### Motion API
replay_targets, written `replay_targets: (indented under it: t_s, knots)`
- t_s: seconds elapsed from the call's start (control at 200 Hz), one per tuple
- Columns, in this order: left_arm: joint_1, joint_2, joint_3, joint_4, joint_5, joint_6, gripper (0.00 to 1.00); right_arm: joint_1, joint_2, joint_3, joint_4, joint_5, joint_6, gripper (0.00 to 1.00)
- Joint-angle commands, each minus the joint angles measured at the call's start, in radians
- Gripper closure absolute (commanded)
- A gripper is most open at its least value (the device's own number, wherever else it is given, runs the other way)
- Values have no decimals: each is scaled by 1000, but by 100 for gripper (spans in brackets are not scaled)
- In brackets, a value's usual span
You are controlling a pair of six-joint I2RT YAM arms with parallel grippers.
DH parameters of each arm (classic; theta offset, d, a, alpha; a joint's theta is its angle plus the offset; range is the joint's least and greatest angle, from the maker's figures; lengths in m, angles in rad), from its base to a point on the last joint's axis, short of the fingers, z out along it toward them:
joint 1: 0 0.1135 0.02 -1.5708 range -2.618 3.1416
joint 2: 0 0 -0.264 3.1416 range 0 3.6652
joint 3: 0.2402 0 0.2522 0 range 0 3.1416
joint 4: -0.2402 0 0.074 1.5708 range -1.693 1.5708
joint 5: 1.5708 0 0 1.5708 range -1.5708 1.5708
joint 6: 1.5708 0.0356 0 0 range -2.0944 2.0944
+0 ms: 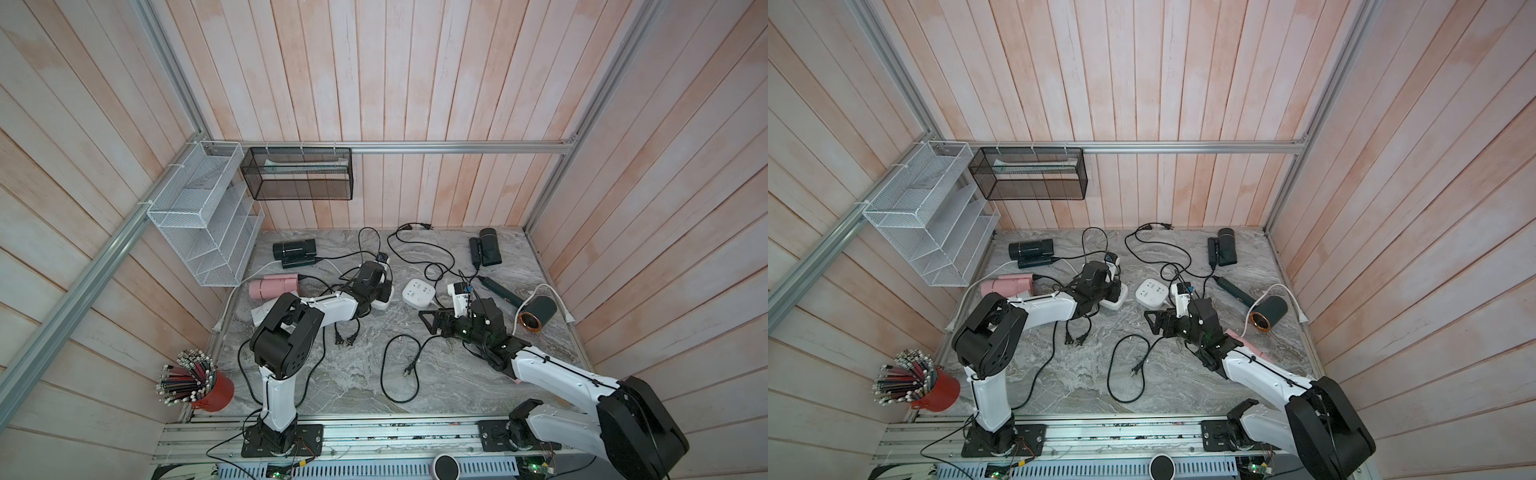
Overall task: Charge the blow dryers
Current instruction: Insert the plug into the socket.
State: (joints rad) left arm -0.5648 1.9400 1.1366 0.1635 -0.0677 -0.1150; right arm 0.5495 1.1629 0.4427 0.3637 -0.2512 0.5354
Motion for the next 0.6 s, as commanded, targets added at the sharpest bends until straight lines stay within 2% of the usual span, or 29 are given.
replay_targets:
  t_s: [0.0,0.36,0.505,0.595]
  knots:
    - [5,40,-17,-86,2,11,94,7,-19,-6,-12,15,2,9]
    - [4,-50,-57,-88,17,-8,81,7,6,8,-7,-5,-5,8]
    - [5,-84,-54,-96,30,-8,63,7,11,9,-3,-9,-7,8]
    - [2,-104,-50,-98,38,-8,57,7,12,10,-5,-11,-9,8]
